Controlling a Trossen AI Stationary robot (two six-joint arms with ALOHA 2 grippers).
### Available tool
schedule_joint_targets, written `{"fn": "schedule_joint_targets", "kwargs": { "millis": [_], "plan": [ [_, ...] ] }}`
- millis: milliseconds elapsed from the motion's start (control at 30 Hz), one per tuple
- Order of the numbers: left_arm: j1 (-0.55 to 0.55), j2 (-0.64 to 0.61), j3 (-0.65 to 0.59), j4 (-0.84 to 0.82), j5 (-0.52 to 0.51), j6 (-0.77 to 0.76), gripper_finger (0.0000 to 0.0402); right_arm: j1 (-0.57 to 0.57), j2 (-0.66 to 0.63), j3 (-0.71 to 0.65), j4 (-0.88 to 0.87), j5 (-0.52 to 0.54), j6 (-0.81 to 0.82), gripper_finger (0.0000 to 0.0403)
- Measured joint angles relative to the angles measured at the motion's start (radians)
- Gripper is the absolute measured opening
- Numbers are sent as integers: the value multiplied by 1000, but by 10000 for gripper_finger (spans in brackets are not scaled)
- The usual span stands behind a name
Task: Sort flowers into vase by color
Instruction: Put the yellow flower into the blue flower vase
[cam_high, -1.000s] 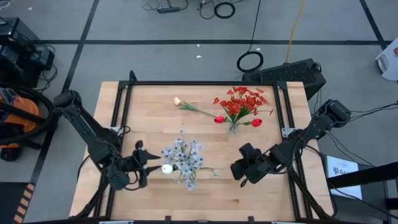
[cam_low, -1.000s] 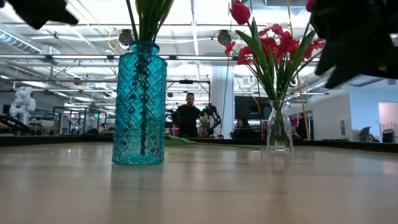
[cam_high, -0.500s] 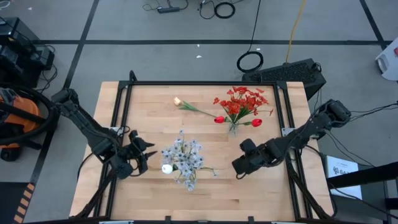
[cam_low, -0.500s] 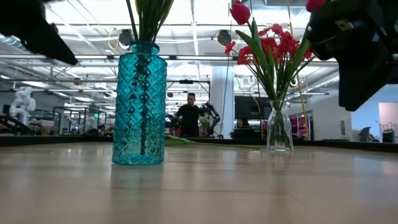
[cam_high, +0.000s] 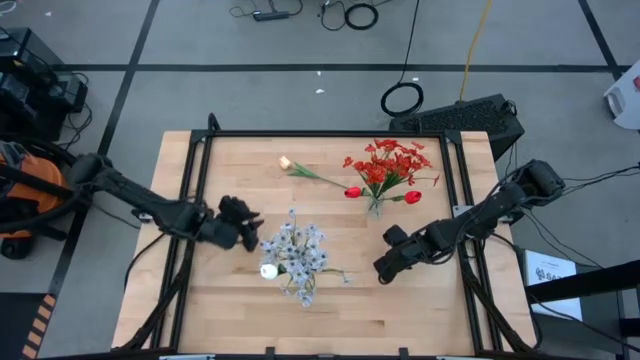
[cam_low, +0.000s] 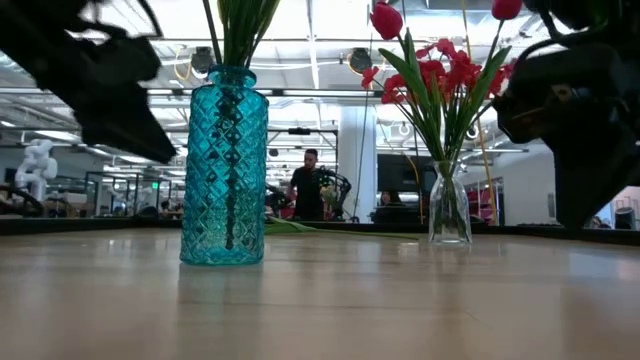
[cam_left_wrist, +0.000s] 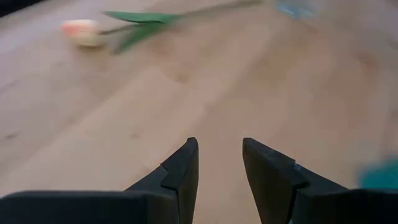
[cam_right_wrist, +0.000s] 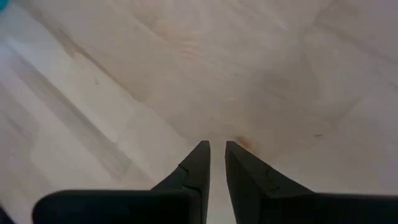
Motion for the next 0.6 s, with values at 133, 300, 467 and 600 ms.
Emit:
{"fn": "schedule_joint_targets", "kwargs": {
  "millis": [133, 300, 467, 600],
  "plan": [
    [195, 0, -31, 56, 64, -1, 132, -1, 0, -19, -1, 1, -46, 43],
    [446, 23, -36, 160, 236, 22, 131, -2, 0, -33, -1, 6, -119, 43],
    [614, 101, -20, 342, 351, 19, 131, -2, 0, -33, -12, 16, -171, 43],
    [684, 220, 57, 400, 437, -8, 131, -2, 0, -33, -15, 16, -177, 43]
  ]
}}
